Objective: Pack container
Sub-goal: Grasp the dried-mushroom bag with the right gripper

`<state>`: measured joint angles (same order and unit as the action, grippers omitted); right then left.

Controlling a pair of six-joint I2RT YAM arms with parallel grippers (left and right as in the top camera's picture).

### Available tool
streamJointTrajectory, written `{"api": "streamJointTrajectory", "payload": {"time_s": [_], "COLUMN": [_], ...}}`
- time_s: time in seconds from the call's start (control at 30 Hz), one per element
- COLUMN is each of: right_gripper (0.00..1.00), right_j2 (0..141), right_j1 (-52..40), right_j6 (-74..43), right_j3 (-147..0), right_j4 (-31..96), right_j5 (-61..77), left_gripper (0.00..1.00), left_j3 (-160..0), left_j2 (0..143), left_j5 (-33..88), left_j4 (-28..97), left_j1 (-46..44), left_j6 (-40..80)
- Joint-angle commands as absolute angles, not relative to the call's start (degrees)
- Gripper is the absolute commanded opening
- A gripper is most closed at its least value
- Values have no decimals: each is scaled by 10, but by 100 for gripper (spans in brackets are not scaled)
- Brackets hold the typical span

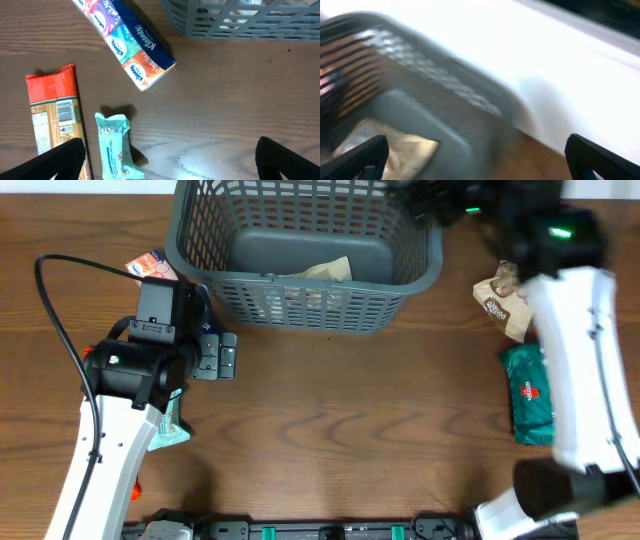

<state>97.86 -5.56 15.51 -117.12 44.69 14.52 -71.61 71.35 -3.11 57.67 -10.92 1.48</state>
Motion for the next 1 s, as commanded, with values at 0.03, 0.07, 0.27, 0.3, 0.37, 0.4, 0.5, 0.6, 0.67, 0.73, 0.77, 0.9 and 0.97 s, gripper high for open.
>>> {"api": "streamJointTrajectory", "payload": {"time_s": [0.03, 0.07, 0.27, 0.3, 0.37, 0.4, 0.5, 0.6, 0.67, 0.73, 0.77, 0.9, 0.97], "right_gripper": [98, 98, 99, 99, 99, 99, 99, 99, 99, 99, 99, 99, 99], "right_j2": [946, 946, 994, 1009, 1045, 1061, 1122, 1187, 1224, 1259, 1273, 1314, 1329], "right_j1": [28, 48, 112, 112, 111, 112, 113, 116, 119, 121, 123, 125, 127], "right_j6": [-9, -40, -226, -238, -249, -253, -259, -259, -261, -261, -261, -261, -258], "right_j3": [-1175, -1175, -1173, -1173, -1173, -1173, -1173, -1173, -1173, -1173, -1173, -1173, -1173], "right_j4": [501, 521, 603, 605, 604, 605, 607, 605, 605, 605, 604, 587, 574], "right_j5": [52, 51, -1, -8, -17, -17, -24, -23, -23, -23, -23, -24, -23], "left_gripper": [99, 99, 99, 99, 99, 99, 99, 99, 99, 99, 99, 99, 99], "left_j3": [-715, -715, -715, -715, -715, -715, -715, -715, -715, -715, -715, -715, -715], "left_j2": [710, 710, 710, 710, 710, 710, 710, 710, 710, 710, 710, 710, 710], "left_j5": [-30, -30, -30, -30, -30, -30, -30, -30, -30, -30, -30, -30, -30], "left_j4": [578, 578, 577, 577, 577, 577, 578, 578, 578, 578, 578, 578, 578], "left_j1": [-107, -107, -107, -107, -107, -107, -107, -107, -107, -107, -107, -107, -107], "left_j6": [9, 9, 9, 9, 9, 9, 9, 9, 9, 9, 9, 10, 10]}}
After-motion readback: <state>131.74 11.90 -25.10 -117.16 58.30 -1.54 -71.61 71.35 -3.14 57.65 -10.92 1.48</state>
